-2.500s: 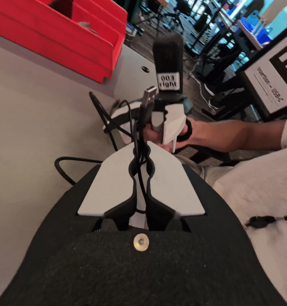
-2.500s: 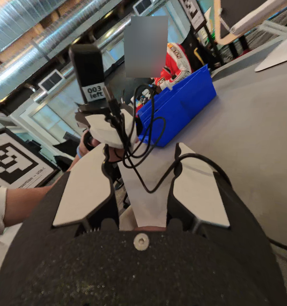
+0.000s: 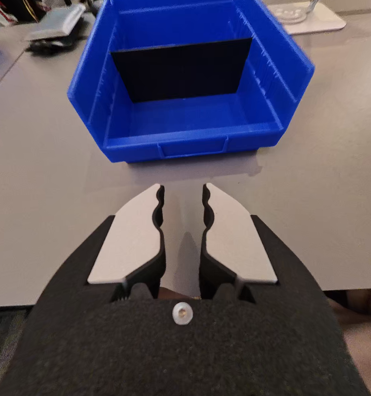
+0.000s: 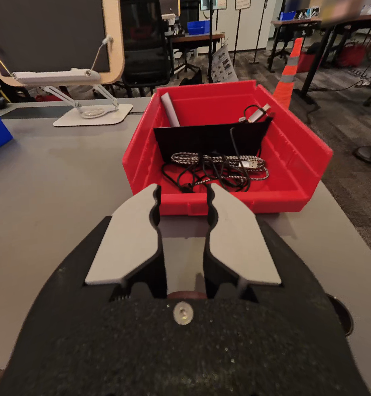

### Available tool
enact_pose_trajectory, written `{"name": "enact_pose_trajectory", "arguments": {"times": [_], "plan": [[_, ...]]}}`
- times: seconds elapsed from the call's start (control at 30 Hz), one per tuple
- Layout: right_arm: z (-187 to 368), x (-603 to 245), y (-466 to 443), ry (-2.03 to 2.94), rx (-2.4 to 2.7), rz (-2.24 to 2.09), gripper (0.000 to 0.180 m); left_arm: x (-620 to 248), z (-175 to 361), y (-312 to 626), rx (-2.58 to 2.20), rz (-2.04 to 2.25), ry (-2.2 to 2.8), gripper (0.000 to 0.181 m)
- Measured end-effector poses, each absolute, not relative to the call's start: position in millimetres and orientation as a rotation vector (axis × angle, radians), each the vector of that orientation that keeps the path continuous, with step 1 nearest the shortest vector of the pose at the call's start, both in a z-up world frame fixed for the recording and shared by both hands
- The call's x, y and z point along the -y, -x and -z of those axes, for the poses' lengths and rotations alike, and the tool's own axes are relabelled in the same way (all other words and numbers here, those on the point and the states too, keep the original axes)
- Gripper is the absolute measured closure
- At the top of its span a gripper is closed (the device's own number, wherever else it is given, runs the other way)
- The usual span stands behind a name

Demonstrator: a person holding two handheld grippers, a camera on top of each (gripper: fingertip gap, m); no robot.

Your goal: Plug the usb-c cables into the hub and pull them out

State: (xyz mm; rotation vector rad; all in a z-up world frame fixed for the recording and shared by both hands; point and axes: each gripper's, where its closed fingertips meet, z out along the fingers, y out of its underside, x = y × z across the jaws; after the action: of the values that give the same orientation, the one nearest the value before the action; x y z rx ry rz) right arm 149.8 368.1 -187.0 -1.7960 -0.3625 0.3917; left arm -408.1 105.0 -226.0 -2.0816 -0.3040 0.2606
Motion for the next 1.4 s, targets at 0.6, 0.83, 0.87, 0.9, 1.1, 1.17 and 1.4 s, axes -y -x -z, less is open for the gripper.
{"name": "enact_pose_trajectory", "arguments": {"times": [0.6, 0.83, 0.87, 0.9, 1.1, 1.17, 1.4], "plan": [[209.0, -365.9, -144.5, 1.886, 0.402, -0.419, 0.139, -97.7, 231.4, 404.5, 0.315, -0.243, 2.110, 0.145], [203.9, -351.7, -61.8, 1.816, 0.676, -0.409, 0.095, -98.8, 237.2, 392.2, 0.265, -0.214, 2.139, 0.142], [203.8, -359.6, -59.4, 1.830, 0.630, -0.360, 0.101, -100.0, 236.2, 388.8, 0.255, -0.197, 2.132, 0.140], [203.0, -366.1, -55.9, 1.839, 0.593, -0.346, 0.102, -101.4, 235.2, 385.1, 0.244, -0.179, 2.125, 0.140], [201.1, -347.2, -3.8, 1.849, 0.670, -0.612, 0.083, -115.7, 235.9, 354.8, 0.077, -0.155, 2.118, 0.131], [198.9, -325.1, 6.9, 1.814, 0.784, -0.657, 0.098, -127.9, 236.4, 330.4, 0.020, -0.097, 2.120, 0.131], [138.3, -324.3, -107.3, 1.642, 0.354, -0.238, 0.114, -223.4, 203.5, 145.6, -0.332, 0.332, 2.010, 0.128]]}}
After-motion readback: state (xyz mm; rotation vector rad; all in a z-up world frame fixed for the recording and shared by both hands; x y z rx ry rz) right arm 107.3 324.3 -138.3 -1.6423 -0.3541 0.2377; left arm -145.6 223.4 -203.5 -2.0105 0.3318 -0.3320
